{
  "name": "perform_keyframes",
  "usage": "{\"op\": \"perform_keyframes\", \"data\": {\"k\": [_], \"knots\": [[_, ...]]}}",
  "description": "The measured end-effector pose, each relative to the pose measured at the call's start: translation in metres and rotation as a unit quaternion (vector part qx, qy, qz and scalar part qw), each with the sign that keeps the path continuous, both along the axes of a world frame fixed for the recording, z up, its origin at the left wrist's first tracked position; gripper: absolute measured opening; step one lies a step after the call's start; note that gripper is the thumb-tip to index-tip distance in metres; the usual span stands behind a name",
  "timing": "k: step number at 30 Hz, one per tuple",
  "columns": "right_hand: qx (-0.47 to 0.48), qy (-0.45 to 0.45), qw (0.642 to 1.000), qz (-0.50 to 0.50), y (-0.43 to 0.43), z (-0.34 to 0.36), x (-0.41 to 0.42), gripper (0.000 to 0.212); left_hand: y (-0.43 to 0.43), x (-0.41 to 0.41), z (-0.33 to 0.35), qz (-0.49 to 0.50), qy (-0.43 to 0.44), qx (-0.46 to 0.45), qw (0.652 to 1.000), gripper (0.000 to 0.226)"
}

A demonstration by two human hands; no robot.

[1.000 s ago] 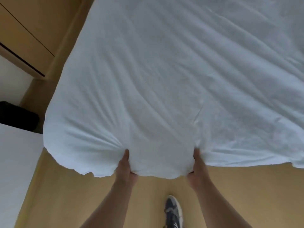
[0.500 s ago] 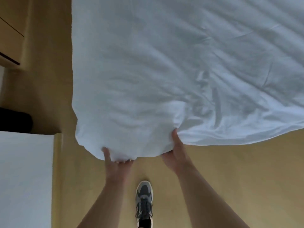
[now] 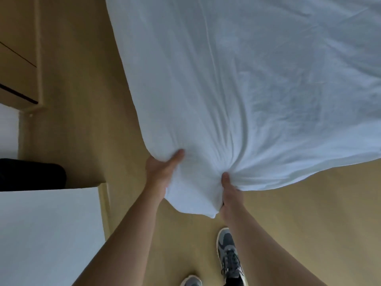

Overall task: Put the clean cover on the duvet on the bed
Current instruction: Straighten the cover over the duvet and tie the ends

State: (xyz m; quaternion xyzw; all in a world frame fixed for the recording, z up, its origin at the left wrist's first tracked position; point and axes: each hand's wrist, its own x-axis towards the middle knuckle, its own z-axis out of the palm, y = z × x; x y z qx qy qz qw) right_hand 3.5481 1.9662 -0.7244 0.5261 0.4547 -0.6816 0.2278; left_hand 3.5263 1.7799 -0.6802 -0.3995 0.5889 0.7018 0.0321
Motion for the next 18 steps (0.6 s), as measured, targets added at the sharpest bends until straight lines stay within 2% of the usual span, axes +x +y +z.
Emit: {"op": "perform_keyframes", "data": {"k": [2,4,5,6,8,10,11,13,15,17,18], "knots": [[0.073,-0.025,0.997,-0.002,-0.007,0.018,0.002,0.048,0.002,0.011,0.000,0.023,-0.041,0.016,0.999,0.042],[0.183,-0.093,0.979,0.019,-0.013,0.039,0.005,0.076,-0.005,0.024,0.003,-0.008,-0.091,0.016,0.996,0.036],[0.260,-0.127,0.956,0.056,-0.018,0.055,0.005,0.091,-0.012,0.028,0.006,-0.040,-0.117,0.015,0.992,0.039],[0.351,-0.120,0.924,0.096,-0.025,0.069,0.000,0.101,-0.019,0.025,0.014,-0.077,-0.120,0.029,0.989,0.046],[0.499,0.048,0.846,0.179,-0.047,0.096,-0.018,0.106,-0.049,-0.006,0.027,-0.125,-0.068,0.113,0.983,0.058],[0.539,0.209,0.746,0.332,-0.084,0.112,-0.051,0.101,-0.092,-0.070,0.039,-0.111,-0.002,0.175,0.978,0.059],[0.542,0.244,0.688,0.416,-0.108,0.114,-0.069,0.100,-0.111,-0.108,0.046,-0.117,0.017,0.193,0.974,0.060],[0.556,0.244,0.584,0.539,-0.162,0.109,-0.108,0.102,-0.135,-0.173,0.046,-0.143,0.007,0.173,0.974,0.057],[0.564,0.172,0.537,0.603,-0.207,0.099,-0.150,0.090,-0.147,-0.195,0.023,-0.136,-0.044,0.140,0.980,0.046],[0.521,0.118,0.486,0.692,-0.234,0.089,-0.182,0.048,-0.164,-0.179,0.005,-0.151,-0.065,0.148,0.975,0.040],[0.486,0.104,0.476,0.726,-0.240,0.086,-0.188,0.031,-0.172,-0.175,0.003,-0.165,-0.080,0.161,0.970,0.040]]}}
